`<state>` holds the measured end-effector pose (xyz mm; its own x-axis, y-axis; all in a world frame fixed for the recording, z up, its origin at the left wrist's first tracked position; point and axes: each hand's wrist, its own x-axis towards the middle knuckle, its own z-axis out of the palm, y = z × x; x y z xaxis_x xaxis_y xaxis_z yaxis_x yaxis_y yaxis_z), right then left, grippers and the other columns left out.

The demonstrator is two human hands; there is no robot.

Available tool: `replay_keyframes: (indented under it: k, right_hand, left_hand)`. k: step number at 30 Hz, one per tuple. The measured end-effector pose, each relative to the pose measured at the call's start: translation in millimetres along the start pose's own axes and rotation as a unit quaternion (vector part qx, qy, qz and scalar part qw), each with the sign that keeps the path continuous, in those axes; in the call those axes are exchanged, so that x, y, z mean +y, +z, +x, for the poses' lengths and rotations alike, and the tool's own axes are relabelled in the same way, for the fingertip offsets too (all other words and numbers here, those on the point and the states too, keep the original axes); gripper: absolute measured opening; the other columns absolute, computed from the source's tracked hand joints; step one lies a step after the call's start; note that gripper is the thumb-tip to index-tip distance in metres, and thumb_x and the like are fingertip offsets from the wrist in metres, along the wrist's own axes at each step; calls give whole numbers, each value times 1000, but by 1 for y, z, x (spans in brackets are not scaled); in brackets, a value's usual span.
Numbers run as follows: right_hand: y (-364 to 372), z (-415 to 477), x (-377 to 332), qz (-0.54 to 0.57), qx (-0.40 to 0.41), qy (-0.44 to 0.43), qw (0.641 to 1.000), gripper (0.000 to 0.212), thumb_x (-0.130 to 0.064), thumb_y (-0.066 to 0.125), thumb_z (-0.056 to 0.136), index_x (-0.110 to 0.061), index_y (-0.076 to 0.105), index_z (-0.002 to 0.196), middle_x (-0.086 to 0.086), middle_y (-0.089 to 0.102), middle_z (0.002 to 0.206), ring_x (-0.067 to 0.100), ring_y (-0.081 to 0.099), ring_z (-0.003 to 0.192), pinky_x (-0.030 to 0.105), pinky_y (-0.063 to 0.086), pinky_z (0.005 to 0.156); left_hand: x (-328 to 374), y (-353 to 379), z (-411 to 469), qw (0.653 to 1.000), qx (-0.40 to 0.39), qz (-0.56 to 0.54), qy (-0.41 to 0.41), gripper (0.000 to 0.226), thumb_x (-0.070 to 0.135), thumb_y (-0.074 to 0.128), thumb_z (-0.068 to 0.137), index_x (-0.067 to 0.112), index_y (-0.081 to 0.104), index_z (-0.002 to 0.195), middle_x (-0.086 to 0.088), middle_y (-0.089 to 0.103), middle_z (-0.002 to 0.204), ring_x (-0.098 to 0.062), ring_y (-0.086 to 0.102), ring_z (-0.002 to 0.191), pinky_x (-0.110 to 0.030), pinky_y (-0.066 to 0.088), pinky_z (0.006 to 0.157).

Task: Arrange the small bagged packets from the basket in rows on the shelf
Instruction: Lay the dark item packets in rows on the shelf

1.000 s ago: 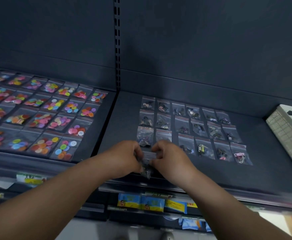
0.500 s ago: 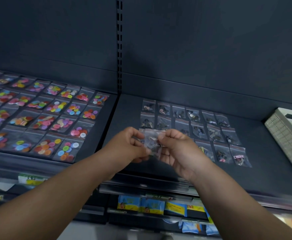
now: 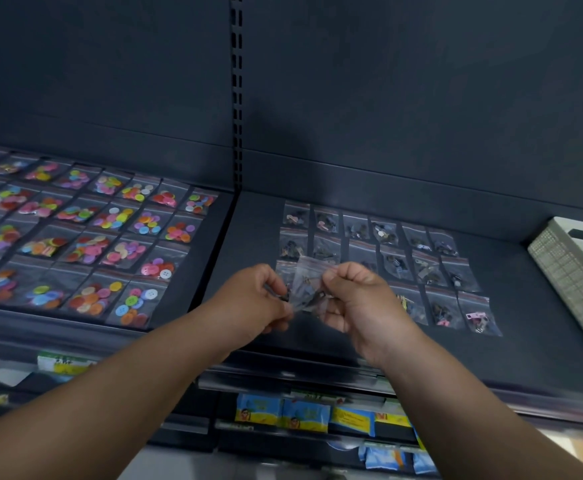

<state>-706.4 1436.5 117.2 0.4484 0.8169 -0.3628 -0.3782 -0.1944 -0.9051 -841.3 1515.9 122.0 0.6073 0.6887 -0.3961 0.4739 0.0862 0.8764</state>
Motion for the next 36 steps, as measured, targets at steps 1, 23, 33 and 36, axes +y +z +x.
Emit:
replay_keyframes:
  k: [1, 23, 33, 36]
  right_hand:
    - [1, 0, 2, -14, 2, -2, 1000, 21, -9, 49, 96, -15, 53, 76, -3, 67, 62, 8, 61, 47, 21, 50, 47]
    - [-8, 8, 18, -388, -20, 32, 921, 17, -10, 65, 85, -23, 55, 90, 0, 62, 74, 15, 61, 60, 26, 49, 55]
    - [-11, 9, 25, -597, -47, -223, 769, 20, -28, 59, 90, -23, 65, 108, -4, 55, 97, 15, 55, 91, 29, 46, 80]
    - [-11, 8, 30, -632, -82, -211, 741, 18, -32, 57, 91, -26, 66, 105, -2, 50, 94, 20, 54, 91, 33, 46, 77]
  left_hand:
    - [0, 0, 0, 1000, -1, 5, -2, 15, 4, 60, 88, 15, 51, 88, -6, 66, 77, -14, 65, 65, -24, 48, 60]
    - [-15, -7, 13, 977, 23, 207, -32, 14, 25, 65, 85, 16, 56, 91, -4, 66, 86, -16, 63, 71, -27, 47, 61]
    - [-22, -11, 14, 946, 36, 311, 87, 21, 34, 61, 89, 30, 62, 109, 7, 61, 96, -11, 57, 84, -23, 43, 65]
    - [-26, -11, 14, 933, 21, 347, 98, 21, 34, 65, 86, 30, 64, 106, 12, 55, 85, -8, 53, 80, -22, 42, 63]
